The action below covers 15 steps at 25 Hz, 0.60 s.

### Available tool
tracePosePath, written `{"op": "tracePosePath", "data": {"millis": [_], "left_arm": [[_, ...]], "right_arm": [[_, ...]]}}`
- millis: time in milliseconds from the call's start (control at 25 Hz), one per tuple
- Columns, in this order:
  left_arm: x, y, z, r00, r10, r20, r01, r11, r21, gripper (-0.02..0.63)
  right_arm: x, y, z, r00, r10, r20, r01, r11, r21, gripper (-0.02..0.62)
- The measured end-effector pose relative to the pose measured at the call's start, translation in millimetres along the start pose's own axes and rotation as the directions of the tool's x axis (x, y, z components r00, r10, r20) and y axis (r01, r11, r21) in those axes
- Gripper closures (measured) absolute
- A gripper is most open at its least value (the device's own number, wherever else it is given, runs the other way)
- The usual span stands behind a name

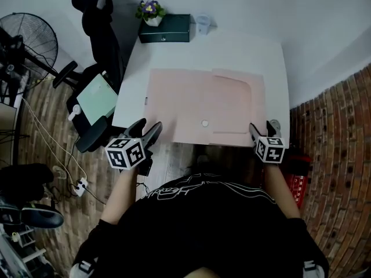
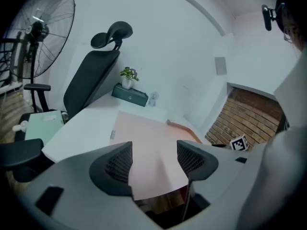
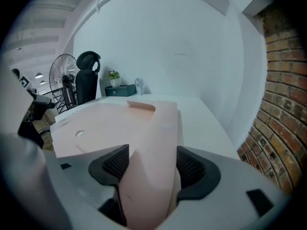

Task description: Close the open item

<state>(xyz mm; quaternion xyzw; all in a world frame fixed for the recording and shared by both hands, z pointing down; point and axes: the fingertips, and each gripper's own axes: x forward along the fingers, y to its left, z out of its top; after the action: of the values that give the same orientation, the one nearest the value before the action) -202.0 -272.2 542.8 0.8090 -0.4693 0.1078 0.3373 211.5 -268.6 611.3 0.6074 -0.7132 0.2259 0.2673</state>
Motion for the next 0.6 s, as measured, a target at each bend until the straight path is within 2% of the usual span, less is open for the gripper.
{"op": "tracePosePath", "data": {"millis": [120, 360, 480, 600], "left_arm": [[-7.6, 17.0, -9.9, 0.999, 0.046, -0.019, -0.046, 0.999, 0.018, 0.298], [-19.1, 51.7, -47.5, 0.988, 0.111, -0.106, -0.112, 0.994, -0.004, 0.298], [-16.5, 69.2, -61.4, 0.984, 0.116, -0.135, -0.121, 0.992, -0.025, 0.298], [-9.9, 75.1, -87.0, 0.980, 0.074, -0.184, -0.091, 0.992, -0.087, 0.298]], "right_arm": [[-2.0, 2.5, -0.7, 1.000, -0.001, 0.007, 0.001, 1.000, 0.002, 0.285], [-4.6, 5.5, -2.7, 1.000, -0.003, 0.003, 0.003, 1.000, 0.000, 0.285], [-2.0, 9.1, -3.4, 1.000, -0.001, 0.009, 0.001, 1.000, -0.001, 0.285], [-6.7, 8.4, -10.9, 1.000, -0.007, 0.005, 0.007, 1.000, -0.003, 0.285]]}}
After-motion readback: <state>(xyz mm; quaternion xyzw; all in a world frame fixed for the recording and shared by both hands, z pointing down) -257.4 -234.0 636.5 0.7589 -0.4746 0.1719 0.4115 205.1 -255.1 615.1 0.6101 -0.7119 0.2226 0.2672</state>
